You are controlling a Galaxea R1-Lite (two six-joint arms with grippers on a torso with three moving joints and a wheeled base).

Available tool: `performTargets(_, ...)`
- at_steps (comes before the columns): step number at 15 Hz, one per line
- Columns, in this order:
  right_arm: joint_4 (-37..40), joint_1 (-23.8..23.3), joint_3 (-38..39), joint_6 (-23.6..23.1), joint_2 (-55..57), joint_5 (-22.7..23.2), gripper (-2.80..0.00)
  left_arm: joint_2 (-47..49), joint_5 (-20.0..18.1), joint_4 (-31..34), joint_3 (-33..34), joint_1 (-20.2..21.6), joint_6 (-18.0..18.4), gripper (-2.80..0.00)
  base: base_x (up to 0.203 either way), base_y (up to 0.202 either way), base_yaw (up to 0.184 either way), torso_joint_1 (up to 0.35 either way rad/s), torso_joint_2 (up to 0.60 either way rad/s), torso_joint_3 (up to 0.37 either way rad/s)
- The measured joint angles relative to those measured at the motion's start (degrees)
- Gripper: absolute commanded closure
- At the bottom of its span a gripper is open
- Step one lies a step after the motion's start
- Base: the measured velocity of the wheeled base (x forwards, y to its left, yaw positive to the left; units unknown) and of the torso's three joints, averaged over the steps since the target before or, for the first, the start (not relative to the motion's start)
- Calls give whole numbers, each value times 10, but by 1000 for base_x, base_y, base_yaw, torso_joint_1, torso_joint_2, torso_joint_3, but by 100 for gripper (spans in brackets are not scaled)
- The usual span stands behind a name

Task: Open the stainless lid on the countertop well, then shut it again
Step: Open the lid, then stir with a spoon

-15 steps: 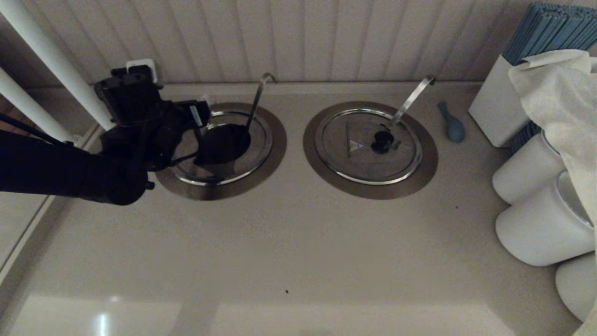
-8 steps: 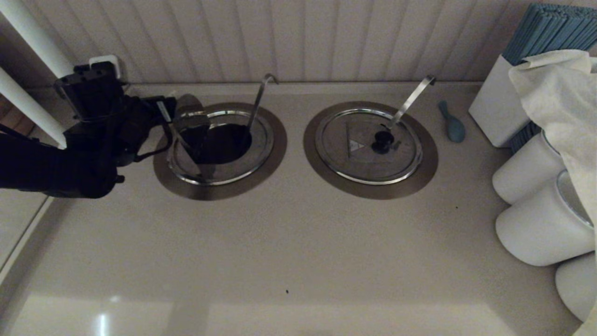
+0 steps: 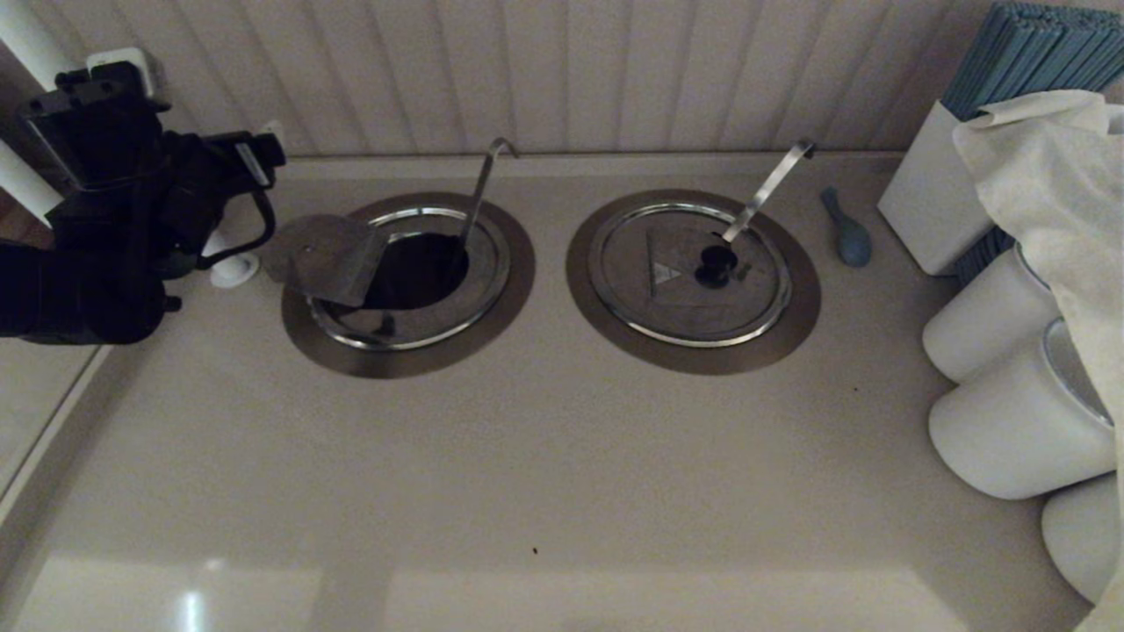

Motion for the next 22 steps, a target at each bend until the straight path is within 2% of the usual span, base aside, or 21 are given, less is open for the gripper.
performTargets(1,0,0,0,0,0,0,-280,-4,0,2,-2,-3,0,-280,0,0,0,0,0,0)
performTargets(3,0,0,0,0,0,0,-280,-12,-11,2,-1,-40,-5,-280,0,0,0,0,0,0)
performTargets(4,0,0,0,0,0,0,-280,-18,-41,10,17,-61,-11,-280,0,0,0,0,0,0)
performTargets(7,0,0,0,0,0,0,-280,-36,-189,51,75,-111,-20,-280,0,0,0,0,0,0)
performTargets(10,0,0,0,0,0,0,-280,-35,-262,71,86,-130,-19,-280,0,0,0,0,0,0)
performTargets(13,0,0,0,0,0,0,-280,-21,-323,107,55,-132,-11,-280,0,0,0,0,0,0)
performTargets(15,0,0,0,0,0,0,-280,-8,-338,111,38,-134,-1,-280,0,0,0,0,0,0)
performTargets(19,0,0,0,0,0,0,-280,41,-333,106,-9,-143,-1,-280,0,0,0,0,0,0)
performTargets(22,0,0,0,0,0,0,-280,90,-311,63,-48,-154,-3,-280,0,0,0,0,0,0)
